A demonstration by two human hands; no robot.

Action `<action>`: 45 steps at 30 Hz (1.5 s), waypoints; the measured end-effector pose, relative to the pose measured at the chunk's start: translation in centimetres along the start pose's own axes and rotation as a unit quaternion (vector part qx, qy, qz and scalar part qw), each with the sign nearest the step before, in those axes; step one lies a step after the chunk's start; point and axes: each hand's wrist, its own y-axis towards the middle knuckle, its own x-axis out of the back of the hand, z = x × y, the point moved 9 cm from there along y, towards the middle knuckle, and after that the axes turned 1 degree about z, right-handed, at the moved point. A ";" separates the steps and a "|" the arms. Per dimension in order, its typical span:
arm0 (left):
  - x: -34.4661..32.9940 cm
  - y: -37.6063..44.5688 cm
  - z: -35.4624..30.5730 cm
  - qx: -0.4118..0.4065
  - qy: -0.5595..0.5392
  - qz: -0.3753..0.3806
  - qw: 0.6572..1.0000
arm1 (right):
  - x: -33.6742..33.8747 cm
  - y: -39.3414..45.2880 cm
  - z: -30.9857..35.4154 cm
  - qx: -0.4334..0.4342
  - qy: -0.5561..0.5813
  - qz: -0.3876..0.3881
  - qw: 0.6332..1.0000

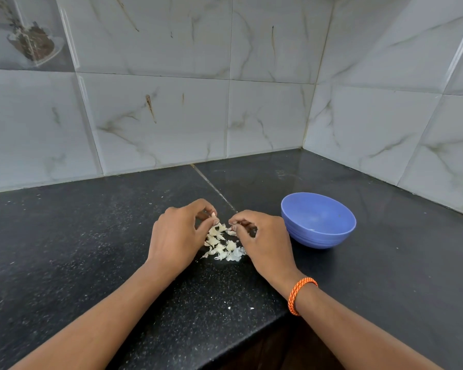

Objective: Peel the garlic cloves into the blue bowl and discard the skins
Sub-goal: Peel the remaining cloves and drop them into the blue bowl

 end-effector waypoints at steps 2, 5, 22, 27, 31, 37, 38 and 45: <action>0.1 0.0 0.2 0.012 -0.017 0.006 1.000 | 0.0 0.0 -0.1 0.000 -0.019 0.000 1.000; 0.4 0.1 0.4 0.017 -0.008 -0.003 1.000 | -0.2 0.2 -0.2 0.001 -0.015 0.003 1.000; 0.6 0.3 0.2 -0.001 0.026 -0.025 0.999 | 0.0 -0.1 1.2 0.024 -0.027 0.007 0.999; 0.2 0.3 0.9 0.015 -0.008 -0.007 1.000 | -0.1 0.0 1.3 0.042 -0.039 0.008 0.998; -0.1 0.4 0.9 0.009 -0.010 0.005 1.000 | -1.1 0.2 0.9 0.051 -0.022 0.043 0.997; 0.3 0.3 1.3 0.024 -0.009 0.001 1.000 | -1.2 0.1 0.5 0.022 -0.016 0.045 0.999; 0.4 0.3 1.1 0.022 -0.008 -0.001 1.000 | -1.3 0.0 0.3 0.014 -0.020 0.048 0.999; 0.6 0.3 0.4 0.007 0.058 0.009 0.998 | -1.0 0.0 1.3 0.044 -0.042 0.052 0.997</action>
